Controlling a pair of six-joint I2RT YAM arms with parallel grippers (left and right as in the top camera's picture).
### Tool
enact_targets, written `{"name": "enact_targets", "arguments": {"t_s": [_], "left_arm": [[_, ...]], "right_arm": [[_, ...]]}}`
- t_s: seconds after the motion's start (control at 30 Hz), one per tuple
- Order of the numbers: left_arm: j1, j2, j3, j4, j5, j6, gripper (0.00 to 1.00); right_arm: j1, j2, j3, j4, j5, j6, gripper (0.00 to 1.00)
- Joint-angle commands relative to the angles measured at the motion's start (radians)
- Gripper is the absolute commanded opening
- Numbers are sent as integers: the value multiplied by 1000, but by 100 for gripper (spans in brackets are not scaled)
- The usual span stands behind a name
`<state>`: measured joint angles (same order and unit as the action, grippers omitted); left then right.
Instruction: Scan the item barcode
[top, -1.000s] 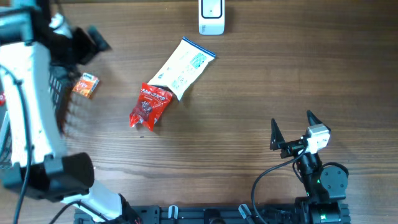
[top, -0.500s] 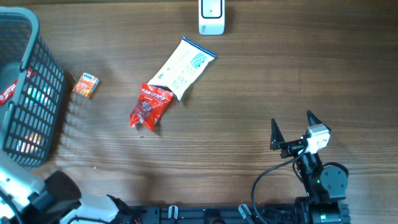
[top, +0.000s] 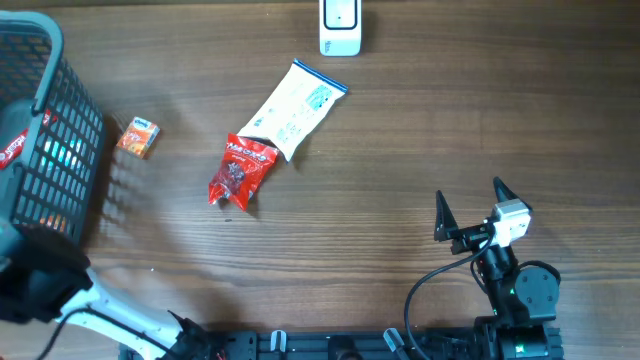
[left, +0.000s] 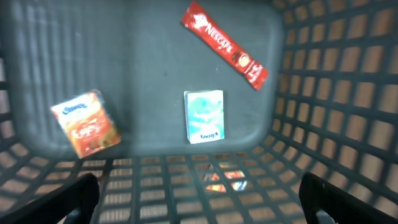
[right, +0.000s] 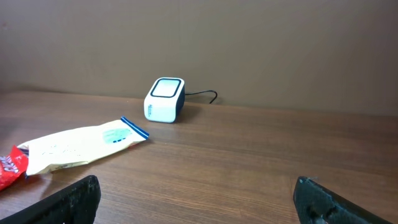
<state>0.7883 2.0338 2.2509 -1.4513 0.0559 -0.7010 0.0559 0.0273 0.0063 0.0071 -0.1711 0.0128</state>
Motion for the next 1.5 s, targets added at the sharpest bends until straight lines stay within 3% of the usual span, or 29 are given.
{"name": "enact_targets", "arguments": {"t_s": [0.0,0.6,1.13,1.33,1.47], "left_arm": [[-23,72,6,38,22,-18,100],[-116,303,6,190,18,-21,100],[-152,420,6,164,16,-68,100],[-152,422,6,138,-109,-71,100],[-151,423,0,122,-118,-71,100]], "right_arm": [[-4,2,-1,3,11,-12,100],[-4,2,-1,3,11,-12,100],[-4,2,-1,3,11,-12,100],[-4,2,-1,3,11,-12,100],[-4,2,-1,3,11,-12,100]]}}
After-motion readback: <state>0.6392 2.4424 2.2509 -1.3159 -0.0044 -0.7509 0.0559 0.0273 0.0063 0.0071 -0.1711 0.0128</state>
